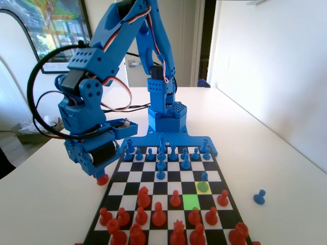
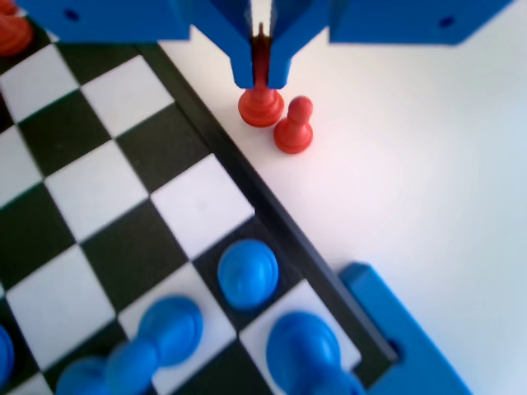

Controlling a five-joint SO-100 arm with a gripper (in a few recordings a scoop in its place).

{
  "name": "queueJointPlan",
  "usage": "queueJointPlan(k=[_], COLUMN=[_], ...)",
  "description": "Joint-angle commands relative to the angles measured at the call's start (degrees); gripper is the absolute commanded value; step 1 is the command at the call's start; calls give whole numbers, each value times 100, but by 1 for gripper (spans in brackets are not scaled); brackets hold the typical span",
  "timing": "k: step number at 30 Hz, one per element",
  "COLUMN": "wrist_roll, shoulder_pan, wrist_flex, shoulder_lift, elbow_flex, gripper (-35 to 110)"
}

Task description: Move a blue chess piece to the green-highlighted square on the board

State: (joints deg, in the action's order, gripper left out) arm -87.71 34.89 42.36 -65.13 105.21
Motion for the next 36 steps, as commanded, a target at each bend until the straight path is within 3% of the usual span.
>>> queueJointPlan(k=[1, 9, 36], wrist_roll=[88, 299, -255], shoulder_pan=[-26, -193, 123], wrist_flex=[202, 492, -211], shoulder_lift=[-158, -158, -35], elbow_flex=[-527, -993, -185], gripper=[1, 1, 1])
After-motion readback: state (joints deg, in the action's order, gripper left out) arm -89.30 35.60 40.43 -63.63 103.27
